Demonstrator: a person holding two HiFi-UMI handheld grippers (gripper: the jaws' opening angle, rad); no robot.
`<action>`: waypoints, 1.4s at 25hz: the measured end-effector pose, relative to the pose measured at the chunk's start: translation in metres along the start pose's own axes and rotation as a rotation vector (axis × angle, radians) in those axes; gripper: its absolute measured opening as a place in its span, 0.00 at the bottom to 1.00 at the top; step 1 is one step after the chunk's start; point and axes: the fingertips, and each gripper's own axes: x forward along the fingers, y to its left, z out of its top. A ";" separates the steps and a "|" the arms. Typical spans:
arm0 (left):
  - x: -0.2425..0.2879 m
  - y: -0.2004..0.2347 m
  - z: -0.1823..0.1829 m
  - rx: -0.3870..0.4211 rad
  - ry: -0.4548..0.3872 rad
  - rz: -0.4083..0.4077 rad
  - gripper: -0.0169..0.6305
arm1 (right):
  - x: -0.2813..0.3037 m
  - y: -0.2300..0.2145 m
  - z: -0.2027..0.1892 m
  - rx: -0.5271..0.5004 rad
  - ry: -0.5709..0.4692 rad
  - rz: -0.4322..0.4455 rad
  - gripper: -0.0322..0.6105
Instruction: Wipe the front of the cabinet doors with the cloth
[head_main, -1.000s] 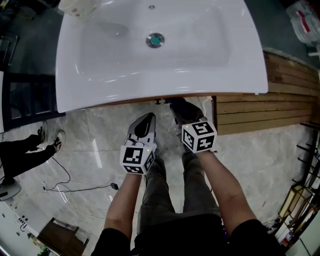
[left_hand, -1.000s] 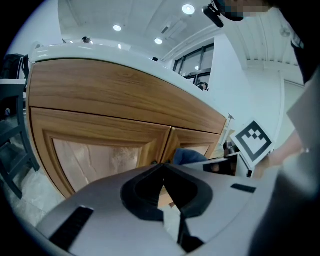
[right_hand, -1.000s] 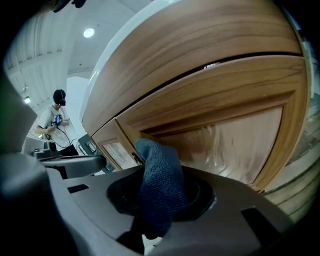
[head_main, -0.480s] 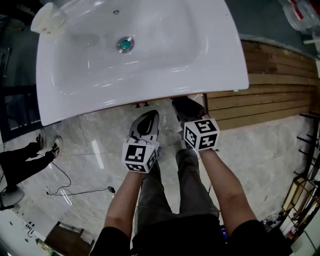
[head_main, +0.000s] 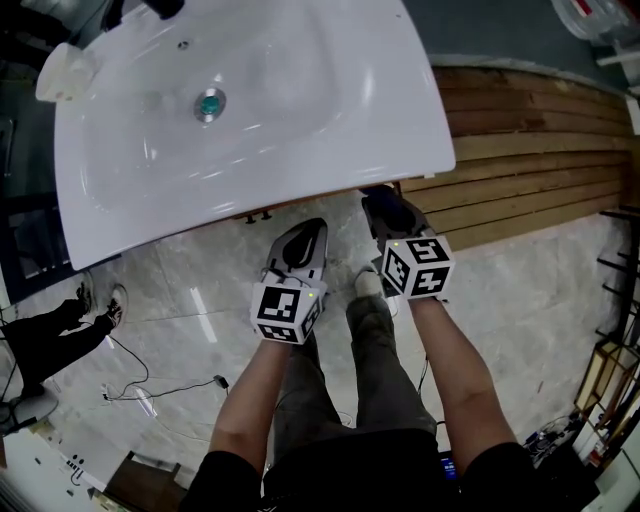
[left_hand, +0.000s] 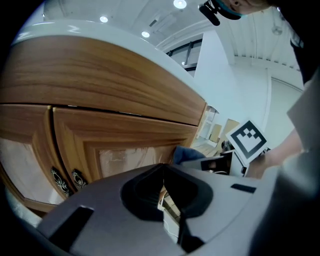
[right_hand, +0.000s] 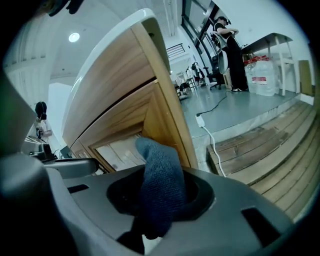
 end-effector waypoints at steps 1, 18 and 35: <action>0.002 -0.003 0.000 0.004 0.002 -0.005 0.04 | -0.002 -0.004 0.001 0.001 -0.002 -0.003 0.22; -0.026 0.029 -0.017 0.007 0.012 0.020 0.04 | 0.011 0.053 -0.038 -0.023 0.066 0.095 0.22; -0.104 0.127 -0.057 -0.056 0.021 0.134 0.04 | 0.079 0.155 -0.075 -0.055 0.122 0.182 0.22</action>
